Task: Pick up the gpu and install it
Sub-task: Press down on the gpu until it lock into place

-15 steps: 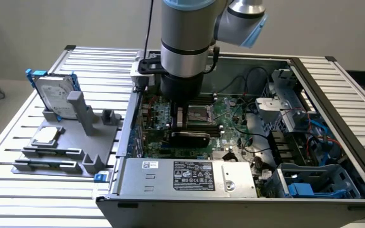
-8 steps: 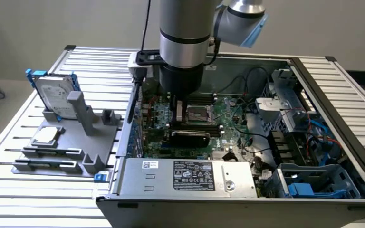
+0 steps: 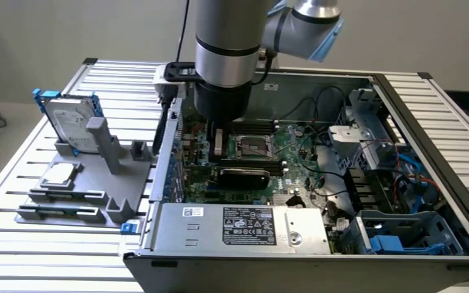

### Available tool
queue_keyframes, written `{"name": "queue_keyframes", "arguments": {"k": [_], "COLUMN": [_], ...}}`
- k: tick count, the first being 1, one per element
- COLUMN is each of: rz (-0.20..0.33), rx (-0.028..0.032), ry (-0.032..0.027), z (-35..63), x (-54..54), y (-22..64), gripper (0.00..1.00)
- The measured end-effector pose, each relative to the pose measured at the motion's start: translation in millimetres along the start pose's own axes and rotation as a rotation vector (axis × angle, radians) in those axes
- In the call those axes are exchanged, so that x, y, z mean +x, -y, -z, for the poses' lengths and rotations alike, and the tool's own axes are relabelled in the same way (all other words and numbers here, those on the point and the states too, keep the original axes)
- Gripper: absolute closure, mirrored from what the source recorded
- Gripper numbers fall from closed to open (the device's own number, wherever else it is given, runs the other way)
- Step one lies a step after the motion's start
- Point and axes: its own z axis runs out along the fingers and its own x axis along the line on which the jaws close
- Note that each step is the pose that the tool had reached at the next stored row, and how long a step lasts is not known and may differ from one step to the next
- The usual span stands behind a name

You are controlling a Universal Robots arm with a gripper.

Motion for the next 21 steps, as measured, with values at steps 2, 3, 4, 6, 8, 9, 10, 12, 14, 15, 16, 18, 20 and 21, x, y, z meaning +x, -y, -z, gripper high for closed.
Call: {"name": "queue_keyframes", "arguments": {"k": [2, 3, 4, 6, 8, 9, 10, 12, 14, 15, 16, 18, 20, 21], "rz": [-0.001, -0.002, -0.002, -0.003, -0.004, -0.004, -0.004, -0.005, -0.006, -0.006, -0.007, -0.008, -0.009, -0.01], "rx": [-0.0294, -0.0453, -0.0608, -0.0914, -0.1131, -0.1213, -0.128, -0.1393, -0.1488, -0.1534, -0.1578, -0.1674, -0.1777, -0.1831], "ry": [0.0004, 0.0007, 0.001, 0.0015, 0.0019, 0.0019, 0.0016, 0.0007, -0.0026, -0.0054, -0.0083, -0.0139, -0.0204, -0.0246], "z": [-0.2, -0.2, -0.4, -0.5, -0.5, -0.3, -0.1, 0.2, 0.4, 0.4, 0.6, 0.9, 1.1, 1.1], "x": [0.0, -0.1, -0.1, -0.1, -0.1, -0.2, -0.2, -0.2, -0.2, -0.2, -0.2, -0.2, -0.2, -0.2], "y": [-2.5, -3.6, -4.6, -6.4, -7.4, -7.8, -8.1, -8.4, -8.6, -8.6, -8.6, -8.6, -8.7, -8.7], "gripper": [0.89, 0.89, 0.89, 0.89, 0.89, 0.89, 0.89, 0.89, 0.89, 0.89, 0.89, 0.89, 0.89, 0.89]}}
